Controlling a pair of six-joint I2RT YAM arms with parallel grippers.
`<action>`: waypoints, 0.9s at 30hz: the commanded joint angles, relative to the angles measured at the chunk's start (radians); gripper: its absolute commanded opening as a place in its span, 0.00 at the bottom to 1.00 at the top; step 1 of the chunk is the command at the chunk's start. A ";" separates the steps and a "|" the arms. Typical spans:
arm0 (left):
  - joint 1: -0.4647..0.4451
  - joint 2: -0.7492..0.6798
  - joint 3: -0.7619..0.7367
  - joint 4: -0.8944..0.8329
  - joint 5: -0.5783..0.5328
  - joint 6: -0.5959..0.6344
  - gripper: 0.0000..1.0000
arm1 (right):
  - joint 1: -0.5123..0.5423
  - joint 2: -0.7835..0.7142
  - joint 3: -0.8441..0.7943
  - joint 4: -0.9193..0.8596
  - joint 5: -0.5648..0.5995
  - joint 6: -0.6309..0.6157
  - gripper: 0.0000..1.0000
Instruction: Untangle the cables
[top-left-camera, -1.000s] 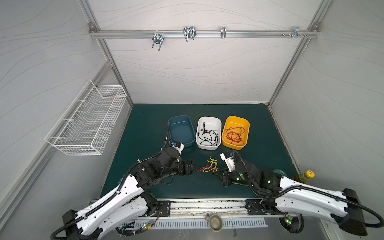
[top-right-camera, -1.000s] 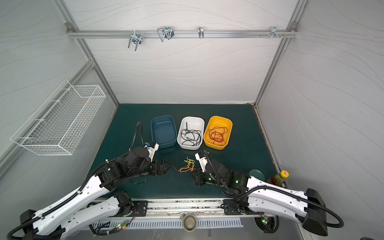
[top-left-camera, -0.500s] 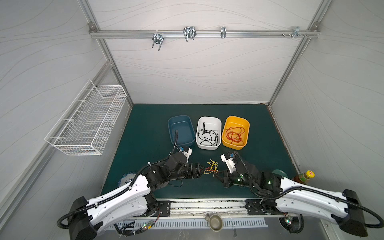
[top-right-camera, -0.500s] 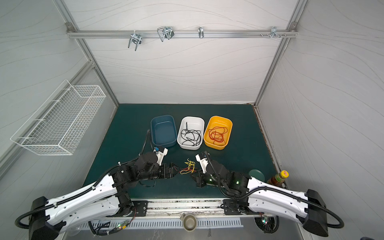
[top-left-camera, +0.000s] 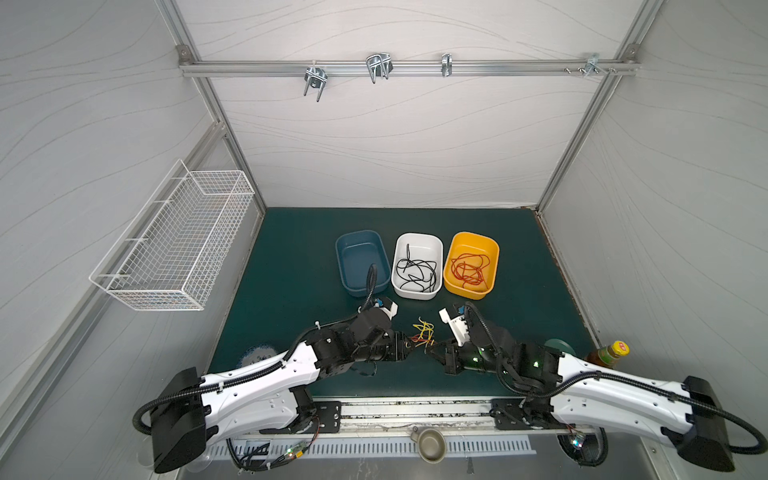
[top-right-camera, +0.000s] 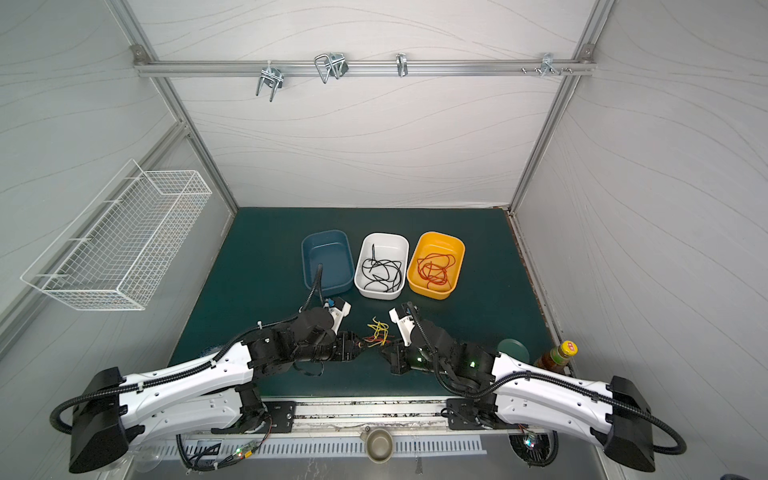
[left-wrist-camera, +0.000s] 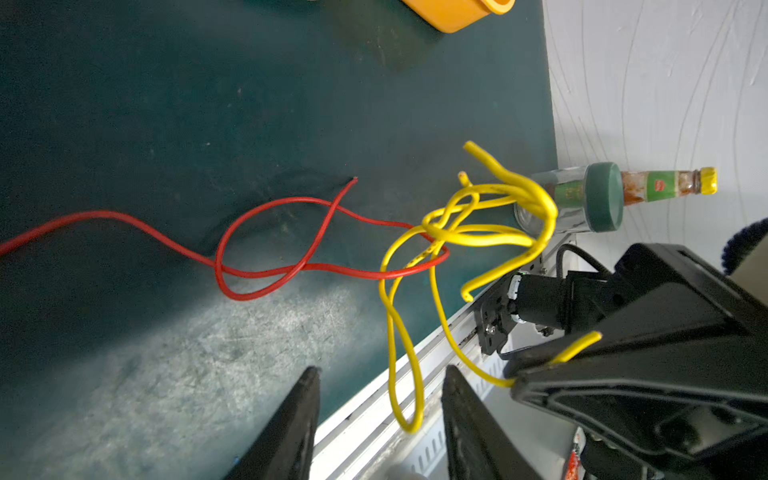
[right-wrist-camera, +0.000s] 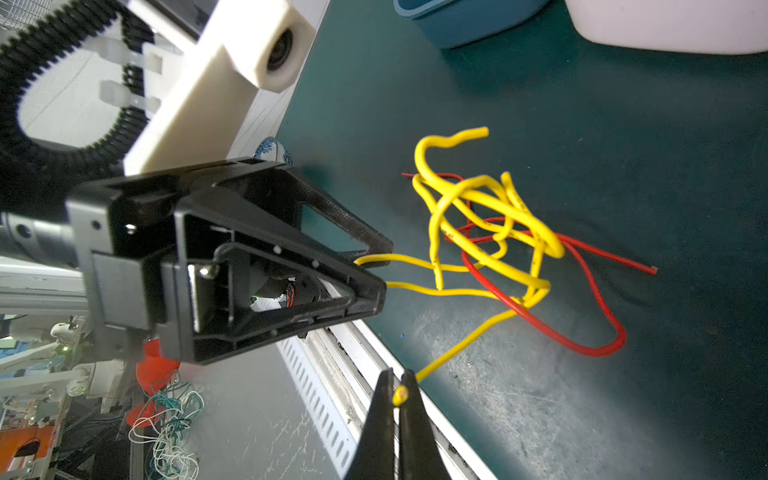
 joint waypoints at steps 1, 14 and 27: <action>-0.004 0.007 0.034 0.035 -0.025 0.012 0.36 | -0.003 0.001 0.018 0.036 -0.015 0.029 0.00; -0.004 -0.016 0.050 -0.065 -0.096 0.035 0.00 | -0.003 -0.061 -0.021 -0.046 0.056 0.055 0.00; -0.003 -0.314 -0.024 -0.236 -0.217 0.034 0.00 | -0.274 -0.464 -0.227 -0.307 0.031 0.164 0.00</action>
